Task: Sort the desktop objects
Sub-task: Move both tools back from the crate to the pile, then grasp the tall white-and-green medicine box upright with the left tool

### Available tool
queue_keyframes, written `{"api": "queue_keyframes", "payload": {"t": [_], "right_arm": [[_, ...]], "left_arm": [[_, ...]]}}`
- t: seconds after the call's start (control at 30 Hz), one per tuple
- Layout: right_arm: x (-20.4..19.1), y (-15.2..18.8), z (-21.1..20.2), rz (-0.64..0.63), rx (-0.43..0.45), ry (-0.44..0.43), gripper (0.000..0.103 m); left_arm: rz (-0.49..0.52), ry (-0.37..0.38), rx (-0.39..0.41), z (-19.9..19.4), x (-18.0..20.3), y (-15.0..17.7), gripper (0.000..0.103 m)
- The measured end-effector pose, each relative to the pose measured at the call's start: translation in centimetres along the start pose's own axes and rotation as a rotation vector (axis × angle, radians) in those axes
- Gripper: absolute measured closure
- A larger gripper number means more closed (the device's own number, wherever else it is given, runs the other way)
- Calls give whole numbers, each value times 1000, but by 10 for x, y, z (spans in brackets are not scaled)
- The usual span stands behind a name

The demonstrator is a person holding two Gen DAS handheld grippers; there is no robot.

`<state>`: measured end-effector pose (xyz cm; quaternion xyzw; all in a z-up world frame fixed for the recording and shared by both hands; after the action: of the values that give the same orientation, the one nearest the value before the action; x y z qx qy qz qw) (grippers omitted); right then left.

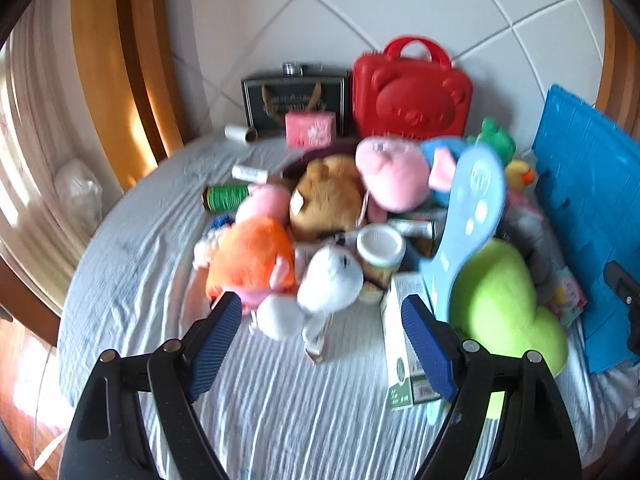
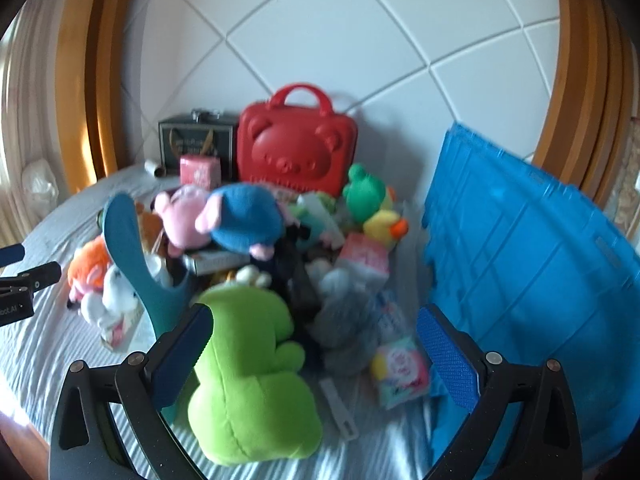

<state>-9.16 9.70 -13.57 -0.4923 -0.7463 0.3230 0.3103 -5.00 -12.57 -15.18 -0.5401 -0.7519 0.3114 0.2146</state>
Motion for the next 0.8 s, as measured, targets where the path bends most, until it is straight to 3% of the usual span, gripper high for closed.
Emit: {"api": "queue_keyframes", "payload": {"t": [0.2, 0.53, 0.67, 0.8], "right_arm": [[-9, 28, 19, -27, -92, -39, 0], [-9, 48, 28, -43, -142, -69, 0], [-5, 55, 34, -30, -176, -79, 0], [-14, 52, 31, -28, -169, -134, 0]], "left_arm": [[47, 61, -74, 29, 31, 26, 21], [126, 114, -149, 77, 76, 43, 21], [97, 173, -222, 101, 79, 55, 52], [70, 154, -212, 95, 64, 57, 57]]}}
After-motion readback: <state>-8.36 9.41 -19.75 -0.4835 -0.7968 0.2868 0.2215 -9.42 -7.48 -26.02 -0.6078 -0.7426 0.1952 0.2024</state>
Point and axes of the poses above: each gripper's, at about its wrist camera, not at the fingertips, and z roughly the way its jaws point, x to its right, y to its underside, the point moved 1 cm from there along z, roughly the way its jaws point, and after that the axes turned 2 degrees about x, right-handed, at the moved point
